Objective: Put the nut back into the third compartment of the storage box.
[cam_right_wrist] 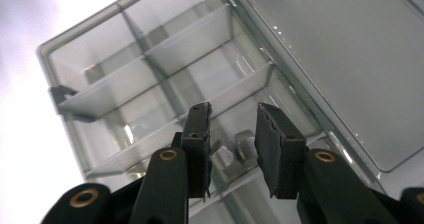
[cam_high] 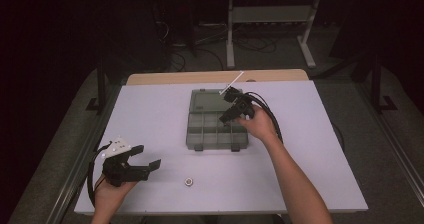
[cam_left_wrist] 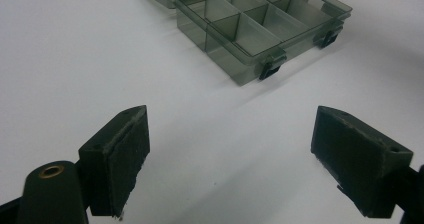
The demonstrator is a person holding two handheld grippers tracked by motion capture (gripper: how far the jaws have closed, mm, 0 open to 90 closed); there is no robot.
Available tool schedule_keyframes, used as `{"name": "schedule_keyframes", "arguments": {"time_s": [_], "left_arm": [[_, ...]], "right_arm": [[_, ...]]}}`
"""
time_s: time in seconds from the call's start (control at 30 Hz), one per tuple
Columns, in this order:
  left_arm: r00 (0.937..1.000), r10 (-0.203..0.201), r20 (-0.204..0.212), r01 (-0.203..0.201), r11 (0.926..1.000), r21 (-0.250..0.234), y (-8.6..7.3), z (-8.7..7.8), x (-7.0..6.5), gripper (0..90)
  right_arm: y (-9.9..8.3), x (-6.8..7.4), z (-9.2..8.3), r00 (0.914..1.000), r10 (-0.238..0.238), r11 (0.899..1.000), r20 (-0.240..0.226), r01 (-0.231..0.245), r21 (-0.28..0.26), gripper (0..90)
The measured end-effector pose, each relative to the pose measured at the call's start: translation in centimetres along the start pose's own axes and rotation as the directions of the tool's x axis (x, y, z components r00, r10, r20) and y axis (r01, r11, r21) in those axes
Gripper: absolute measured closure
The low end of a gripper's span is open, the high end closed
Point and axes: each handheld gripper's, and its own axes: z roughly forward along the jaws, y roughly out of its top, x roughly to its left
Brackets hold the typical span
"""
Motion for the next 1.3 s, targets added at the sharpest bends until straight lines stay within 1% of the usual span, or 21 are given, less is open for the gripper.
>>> {"name": "schedule_keyframes", "arguments": {"time_s": [0.03,0.1,0.2,0.27,0.3,0.33,0.37,0.4,0.47,0.5,0.57,0.6,0.67,0.73,0.77,0.83,0.97,1.0,1.2,1.23,1.3], "left_arm": [[1.0000,0.002,-0.001,-0.002,1.0000,0.000,0.0,0.0,0.0,15.5],[1.0000,0.003,-0.002,-0.003,1.0000,0.002,0.0,0.0,-0.1,15.5],[1.0000,0.008,-0.003,-0.008,0.9999,0.010,0.0,0.0,0.0,15.5],[1.0000,0.004,-0.001,-0.004,1.0000,0.004,0.0,0.0,-0.1,15.5],[1.0000,0.003,-0.002,-0.003,1.0000,0.004,0.0,0.0,-0.1,15.5],[1.0000,0.003,-0.002,-0.003,1.0000,0.004,0.0,0.0,-0.1,15.5],[1.0000,0.003,-0.003,-0.003,1.0000,0.004,0.0,0.0,-0.1,15.5],[1.0000,0.000,-0.002,0.000,1.0000,0.002,0.0,0.0,-0.1,15.5],[1.0000,0.002,-0.003,-0.002,1.0000,0.003,0.0,0.0,-0.1,15.5],[1.0000,0.001,-0.003,-0.001,1.0000,0.003,0.0,0.1,-0.1,15.6],[1.0000,0.004,-0.003,-0.004,1.0000,0.004,0.0,0.1,-0.1,15.6],[1.0000,0.004,-0.003,-0.004,1.0000,0.004,0.0,0.1,-0.1,15.5],[1.0000,0.005,-0.004,-0.005,1.0000,0.005,0.0,0.1,-0.2,15.6],[1.0000,0.004,-0.004,-0.004,1.0000,0.004,0.0,0.1,-0.2,15.5],[1.0000,0.004,-0.004,-0.004,1.0000,0.003,0.0,0.2,-0.2,15.5],[1.0000,0.002,-0.004,-0.002,1.0000,0.003,0.0,0.1,-0.2,15.6],[1.0000,-0.001,-0.003,0.001,1.0000,0.003,0.0,0.1,-0.2,15.5],[1.0000,0.001,-0.003,-0.001,1.0000,0.002,0.0,0.2,-0.2,15.6],[1.0000,0.000,-0.004,0.000,1.0000,0.001,0.0,0.1,-0.2,15.5],[1.0000,0.002,-0.004,-0.002,1.0000,0.002,0.0,0.1,-0.1,15.5],[1.0000,0.000,-0.004,0.000,1.0000,0.001,0.0,0.1,-0.1,15.5]], "right_arm": [[0.0,0.6,-0.6,0.9999,-0.009,1.000,-0.007,0.009,-0.014,64.5],[-0.1,0.8,-0.8,0.9999,-0.010,1.000,-0.010,0.009,-0.020,63.9],[-0.3,2.4,-1.5,0.9984,-0.048,0.998,-0.029,0.047,-0.043,62.2],[-0.3,2.7,-1.6,0.9978,-0.058,0.997,-0.032,0.056,-0.045,61.9],[-0.5,3.9,-1.7,0.9957,-0.080,0.996,-0.046,0.078,-0.049,61.2],[-0.7,4.5,-1.7,0.9941,-0.095,0.995,-0.052,0.093,-0.048,60.9],[-0.7,4.5,-1.7,0.9941,-0.095,0.995,-0.052,0.093,-0.048,60.9],[-1.0,5.8,-1.6,0.9894,-0.131,0.991,-0.063,0.128,-0.043,60.6],[-1.1,6.3,-1.6,0.9886,-0.135,0.990,-0.067,0.132,-0.043,60.6],[-1.4,7.3,-1.5,0.9849,-0.152,0.988,-0.083,0.149,-0.043,60.5],[-1.6,8.2,-1.3,0.9810,-0.171,0.985,-0.091,0.168,-0.039,60.4],[-1.6,8.2,-1.3,0.9810,-0.171,0.985,-0.091,0.168,-0.039,60.4],[-1.9,9.3,-1.0,0.9748,-0.190,0.982,-0.117,0.187,-0.036,60.2],[-1.9,9.7,-0.9,0.9728,-0.196,0.981,-0.123,0.193,-0.034,60.2],[-2.1,10.3,-0.7,0.9686,-0.207,0.978,-0.138,0.203,-0.041,60.0],[-2.2,10.8,-0.5,0.9653,-0.220,0.975,-0.140,0.217,-0.040,59.0],[-2.3,11.2,-0.3,0.9630,-0.225,0.974,-0.148,0.221,-0.043,57.9],[-2.5,11.8,0.1,0.9603,-0.233,0.973,-0.154,0.229,-0.042,57.6],[-2.7,12.6,0.6,0.9543,-0.249,0.968,-0.165,0.246,-0.042,57.2],[-2.8,13.2,0.9,0.9531,-0.256,0.967,-0.162,0.253,-0.035,56.0],[-2.8,13.5,1.1,0.9508,-0.259,0.966,-0.170,0.256,-0.042,55.6]]}}
